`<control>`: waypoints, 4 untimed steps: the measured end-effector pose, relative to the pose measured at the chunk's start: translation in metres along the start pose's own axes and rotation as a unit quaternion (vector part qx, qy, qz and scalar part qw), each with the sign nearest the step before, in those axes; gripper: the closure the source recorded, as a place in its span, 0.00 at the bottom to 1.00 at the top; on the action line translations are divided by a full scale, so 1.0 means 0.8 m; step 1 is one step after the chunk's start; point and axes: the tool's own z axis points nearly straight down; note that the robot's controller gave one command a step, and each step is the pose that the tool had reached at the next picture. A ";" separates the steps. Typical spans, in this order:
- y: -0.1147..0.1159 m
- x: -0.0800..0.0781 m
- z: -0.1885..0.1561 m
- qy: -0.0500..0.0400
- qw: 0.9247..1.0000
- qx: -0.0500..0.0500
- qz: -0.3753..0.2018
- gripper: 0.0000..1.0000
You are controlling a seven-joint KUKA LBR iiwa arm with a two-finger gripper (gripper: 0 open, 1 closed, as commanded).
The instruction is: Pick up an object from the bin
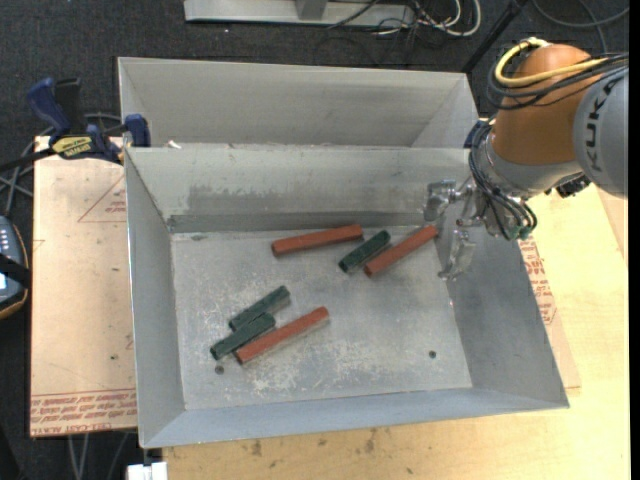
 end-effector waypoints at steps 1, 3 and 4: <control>0.024 -0.007 0.046 -0.004 0.996 0.002 -0.084 0.00; 0.067 -0.027 0.019 -0.001 0.975 0.000 -0.220 0.00; 0.070 -0.020 0.098 -0.002 0.973 0.000 -0.229 0.00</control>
Offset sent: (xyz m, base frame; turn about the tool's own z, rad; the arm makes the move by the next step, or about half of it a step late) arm 0.0091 0.0400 -0.0272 -0.3151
